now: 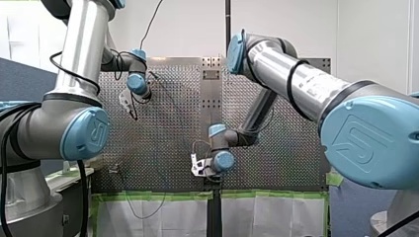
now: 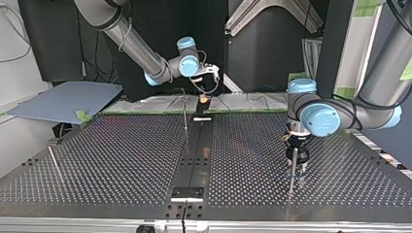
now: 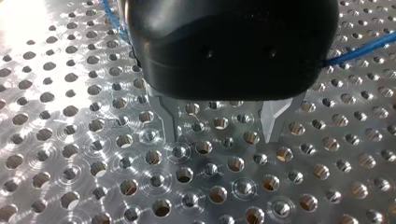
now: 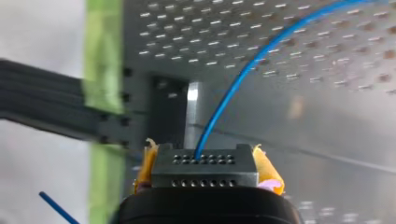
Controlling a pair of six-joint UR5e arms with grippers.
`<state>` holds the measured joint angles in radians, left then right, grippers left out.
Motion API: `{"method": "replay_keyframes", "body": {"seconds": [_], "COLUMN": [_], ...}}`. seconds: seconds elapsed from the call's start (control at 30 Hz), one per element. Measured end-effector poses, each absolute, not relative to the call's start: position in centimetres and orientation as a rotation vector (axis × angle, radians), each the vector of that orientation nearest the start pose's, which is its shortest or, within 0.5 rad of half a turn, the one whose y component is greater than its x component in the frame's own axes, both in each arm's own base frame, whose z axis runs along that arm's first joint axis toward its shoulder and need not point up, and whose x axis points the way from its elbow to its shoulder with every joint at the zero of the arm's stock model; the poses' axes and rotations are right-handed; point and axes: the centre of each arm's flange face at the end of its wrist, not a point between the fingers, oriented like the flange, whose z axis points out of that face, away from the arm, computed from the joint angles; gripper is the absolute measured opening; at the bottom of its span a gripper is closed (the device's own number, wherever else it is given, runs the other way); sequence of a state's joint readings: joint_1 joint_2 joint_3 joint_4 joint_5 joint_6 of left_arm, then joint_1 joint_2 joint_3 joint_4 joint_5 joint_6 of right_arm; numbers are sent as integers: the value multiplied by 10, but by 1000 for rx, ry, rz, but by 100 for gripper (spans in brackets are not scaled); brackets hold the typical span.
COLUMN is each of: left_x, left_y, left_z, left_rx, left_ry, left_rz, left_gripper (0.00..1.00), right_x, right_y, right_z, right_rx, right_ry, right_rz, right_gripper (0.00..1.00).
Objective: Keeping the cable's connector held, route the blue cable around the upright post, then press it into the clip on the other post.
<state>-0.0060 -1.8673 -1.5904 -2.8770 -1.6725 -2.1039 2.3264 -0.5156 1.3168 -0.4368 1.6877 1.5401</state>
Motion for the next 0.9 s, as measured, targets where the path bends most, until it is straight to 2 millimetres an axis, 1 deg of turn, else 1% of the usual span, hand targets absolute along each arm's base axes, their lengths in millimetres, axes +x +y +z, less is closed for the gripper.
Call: {"method": "replay_keyframes", "body": {"seconds": [0.07, 0.23, 0.37, 0.67, 0.9], "left_x": [590, 591, 591, 591, 591], "left_y": [-126, -124, -124, -124, -123], "left_z": [342, 343, 343, 342, 343], "left_rx": [-501, -503, -503, -502, -505], "left_ry": [1553, 1548, 1550, 1551, 1550], "left_rz": [-331, -331, -329, -327, -327], "left_gripper": [87, 87, 87, 87, 87], "right_x": [562, 545, 529, 503, 486], "right_y": [-422, -416, -411, -402, -398], "right_z": [-52, -80, -109, -170, -203], "right_rx": [2010, 2012, 2013, 1997, 1985], "right_ry": [-950, -1009, -1047, -1109, -1143], "right_rz": [1326, 1308, 1283, 1254, 1244], "right_gripper": [0, 0, 0, 0, 0]}}
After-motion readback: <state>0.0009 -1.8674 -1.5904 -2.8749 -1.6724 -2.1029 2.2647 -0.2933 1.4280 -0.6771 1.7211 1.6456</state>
